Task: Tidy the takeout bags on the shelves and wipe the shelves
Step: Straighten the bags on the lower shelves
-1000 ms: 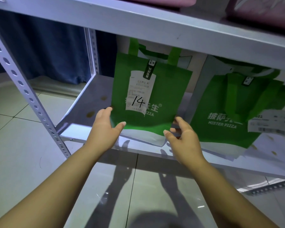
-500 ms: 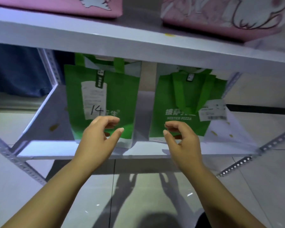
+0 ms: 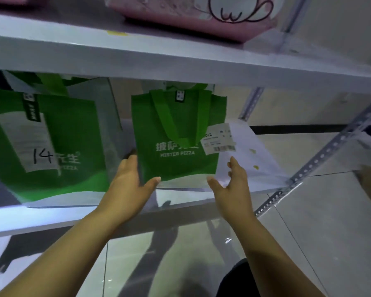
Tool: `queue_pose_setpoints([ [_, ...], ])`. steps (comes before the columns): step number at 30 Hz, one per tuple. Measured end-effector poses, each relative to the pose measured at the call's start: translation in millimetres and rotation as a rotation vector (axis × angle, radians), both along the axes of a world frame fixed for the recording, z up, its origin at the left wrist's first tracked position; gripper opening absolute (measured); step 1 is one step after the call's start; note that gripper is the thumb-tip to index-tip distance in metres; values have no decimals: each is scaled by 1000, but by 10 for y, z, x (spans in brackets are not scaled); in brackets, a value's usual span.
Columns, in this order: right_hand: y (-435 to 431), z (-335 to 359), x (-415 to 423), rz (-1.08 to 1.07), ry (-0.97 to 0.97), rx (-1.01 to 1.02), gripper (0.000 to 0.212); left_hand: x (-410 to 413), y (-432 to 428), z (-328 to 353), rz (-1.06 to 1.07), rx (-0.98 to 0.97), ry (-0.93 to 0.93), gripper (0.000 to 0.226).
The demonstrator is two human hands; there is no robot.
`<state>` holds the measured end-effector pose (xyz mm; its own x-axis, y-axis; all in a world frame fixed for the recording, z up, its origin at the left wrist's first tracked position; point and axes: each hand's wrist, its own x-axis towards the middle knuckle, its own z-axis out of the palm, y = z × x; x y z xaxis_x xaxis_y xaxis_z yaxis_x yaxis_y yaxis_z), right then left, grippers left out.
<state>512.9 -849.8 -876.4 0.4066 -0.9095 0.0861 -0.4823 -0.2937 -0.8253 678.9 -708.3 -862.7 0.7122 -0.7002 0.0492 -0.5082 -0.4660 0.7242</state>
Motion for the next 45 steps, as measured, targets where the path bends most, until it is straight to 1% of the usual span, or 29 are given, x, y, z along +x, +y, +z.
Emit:
queue_pose_setpoints([
  [2,-62,-25,8,54,16,35,79,-4,-71,-15,20,-3,33,70],
  [5,-123,-45,32,117,18,95,81,16,-159,-31,15,-26,68,62],
  [7,-141,-53,46,128,-2,127,81,21,-196,-37,12,-33,75,62],
  [15,-134,-78,31,98,-41,112,75,42,-217,-53,16,-72,95,66],
  [17,-142,-73,13,70,-40,113,69,40,-196,-64,29,-76,100,67],
  [19,-150,-56,-20,44,-31,99,58,26,-162,-73,43,-78,88,67],
  [23,-133,33,-149,27,-24,39,33,-15,-93,-3,37,-94,82,60],
  [26,-86,188,-247,45,15,19,24,-53,-62,156,-6,-110,104,54],
  [29,-22,473,-343,68,65,42,20,-142,-15,429,-59,-121,145,43],
  [34,72,1255,-483,120,120,100,10,-295,86,1152,-180,-66,209,22],
  [37,127,1810,-569,176,145,79,11,-376,120,1721,-222,-48,257,19],
  [40,150,2400,-652,231,132,41,14,-483,132,2349,-235,-69,247,18],
  [45,98,3403,-785,294,134,30,8,-714,137,3402,-212,-100,257,13],
])
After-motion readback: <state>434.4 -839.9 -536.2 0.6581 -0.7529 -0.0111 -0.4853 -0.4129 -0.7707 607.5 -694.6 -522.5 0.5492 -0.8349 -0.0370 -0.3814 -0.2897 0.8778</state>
